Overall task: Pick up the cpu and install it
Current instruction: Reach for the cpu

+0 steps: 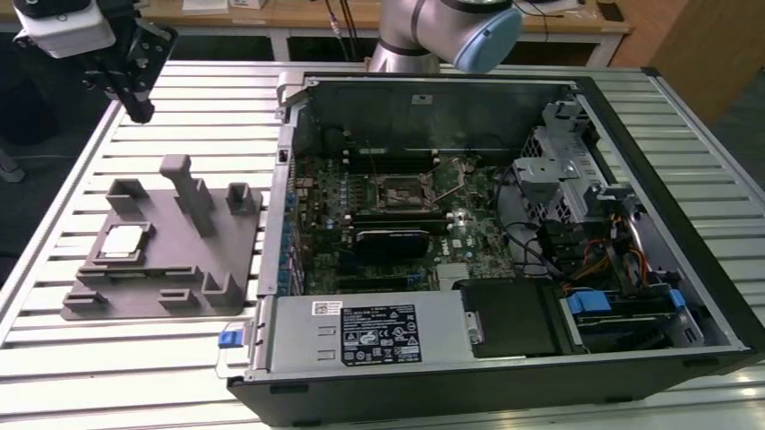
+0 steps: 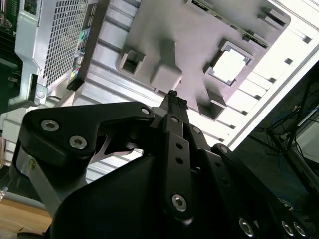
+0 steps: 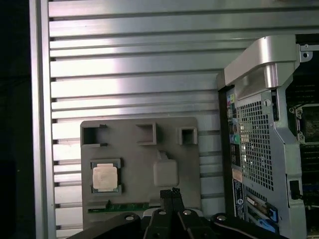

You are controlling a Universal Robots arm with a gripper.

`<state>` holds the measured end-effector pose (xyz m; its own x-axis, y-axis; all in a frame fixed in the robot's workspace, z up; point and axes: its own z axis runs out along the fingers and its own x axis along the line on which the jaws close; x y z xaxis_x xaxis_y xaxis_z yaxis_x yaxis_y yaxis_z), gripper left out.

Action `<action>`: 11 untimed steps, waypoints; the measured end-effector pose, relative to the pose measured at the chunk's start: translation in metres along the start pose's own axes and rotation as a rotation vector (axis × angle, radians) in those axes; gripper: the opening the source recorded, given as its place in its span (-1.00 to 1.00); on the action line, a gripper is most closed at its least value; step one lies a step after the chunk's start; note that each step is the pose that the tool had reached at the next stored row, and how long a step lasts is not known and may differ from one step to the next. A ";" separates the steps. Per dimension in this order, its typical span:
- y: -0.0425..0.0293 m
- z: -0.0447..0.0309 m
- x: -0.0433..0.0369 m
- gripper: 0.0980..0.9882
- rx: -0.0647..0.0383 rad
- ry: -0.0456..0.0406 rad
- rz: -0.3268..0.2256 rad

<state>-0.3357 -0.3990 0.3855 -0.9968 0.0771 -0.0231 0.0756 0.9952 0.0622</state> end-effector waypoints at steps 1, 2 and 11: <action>-0.0002 0.0001 0.0023 -0.98 0.000 0.0000 0.000; -0.0003 0.0003 0.0047 -0.98 0.000 0.0000 0.000; -0.0022 0.0015 0.0269 -0.98 0.000 -0.0001 0.000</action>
<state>-0.3626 -0.3990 0.3833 -0.9967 0.0774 -0.0232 0.0758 0.9952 0.0622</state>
